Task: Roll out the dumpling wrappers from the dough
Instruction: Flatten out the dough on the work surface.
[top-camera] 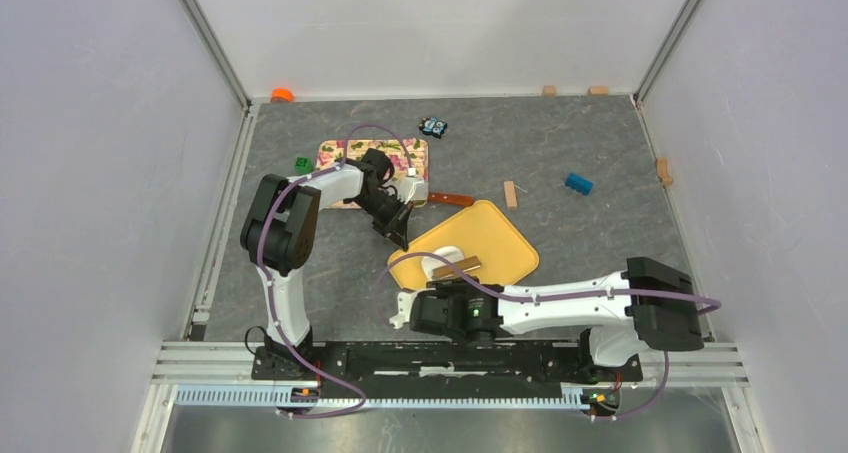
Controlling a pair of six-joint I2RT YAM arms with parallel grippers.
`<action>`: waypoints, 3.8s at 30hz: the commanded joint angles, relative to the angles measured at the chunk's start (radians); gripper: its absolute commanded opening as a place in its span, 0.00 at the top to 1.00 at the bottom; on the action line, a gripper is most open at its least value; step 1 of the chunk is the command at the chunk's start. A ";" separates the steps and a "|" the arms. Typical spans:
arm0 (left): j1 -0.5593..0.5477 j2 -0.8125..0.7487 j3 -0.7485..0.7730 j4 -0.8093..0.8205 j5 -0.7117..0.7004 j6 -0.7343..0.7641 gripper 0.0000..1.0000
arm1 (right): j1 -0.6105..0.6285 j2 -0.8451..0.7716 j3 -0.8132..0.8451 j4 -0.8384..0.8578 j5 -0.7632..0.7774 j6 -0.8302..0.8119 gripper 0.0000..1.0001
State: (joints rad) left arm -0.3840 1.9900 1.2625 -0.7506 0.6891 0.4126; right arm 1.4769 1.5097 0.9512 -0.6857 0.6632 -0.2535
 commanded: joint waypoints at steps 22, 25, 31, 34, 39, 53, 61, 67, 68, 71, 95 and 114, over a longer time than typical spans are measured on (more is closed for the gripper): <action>-0.010 0.052 -0.031 0.056 -0.151 0.001 0.98 | 0.000 0.036 -0.103 0.165 -0.262 0.068 1.00; -0.010 0.052 -0.029 0.055 -0.154 0.000 0.98 | -0.017 0.072 -0.035 0.176 -0.252 0.019 1.00; -0.010 0.052 -0.029 0.056 -0.152 0.001 0.98 | 0.068 0.076 -0.025 0.083 -0.272 0.117 1.00; -0.010 0.050 -0.031 0.056 -0.151 0.001 0.98 | 0.106 0.037 -0.087 0.054 -0.295 0.220 1.00; -0.010 0.050 -0.031 0.056 -0.151 0.003 0.98 | 0.112 0.026 -0.104 0.051 -0.288 0.233 1.00; -0.009 0.051 -0.030 0.055 -0.152 0.001 0.98 | 0.015 0.150 0.110 0.037 -0.264 0.041 1.00; -0.010 0.052 -0.030 0.055 -0.151 0.003 0.98 | 0.117 0.033 -0.006 -0.011 -0.314 0.236 1.00; -0.010 0.051 -0.029 0.055 -0.151 0.002 0.98 | 0.043 0.056 -0.001 0.048 -0.272 0.129 1.00; -0.010 0.051 -0.030 0.055 -0.151 0.002 0.98 | 0.026 0.069 0.013 0.056 -0.264 0.096 1.00; -0.010 0.051 -0.030 0.054 -0.152 0.002 0.98 | -0.001 0.098 0.067 0.052 -0.252 0.047 1.00; -0.010 0.051 -0.029 0.054 -0.150 0.003 0.98 | -0.006 0.060 0.429 -0.111 0.120 -0.054 1.00; -0.010 0.051 -0.031 0.055 -0.148 0.007 0.98 | 0.023 0.175 0.117 -0.012 -0.230 0.054 1.00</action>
State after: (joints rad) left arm -0.3851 1.9896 1.2625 -0.7502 0.6872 0.4122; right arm 1.4582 1.7466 1.1744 -0.6205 0.6743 -0.3443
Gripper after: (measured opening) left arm 0.063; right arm 0.386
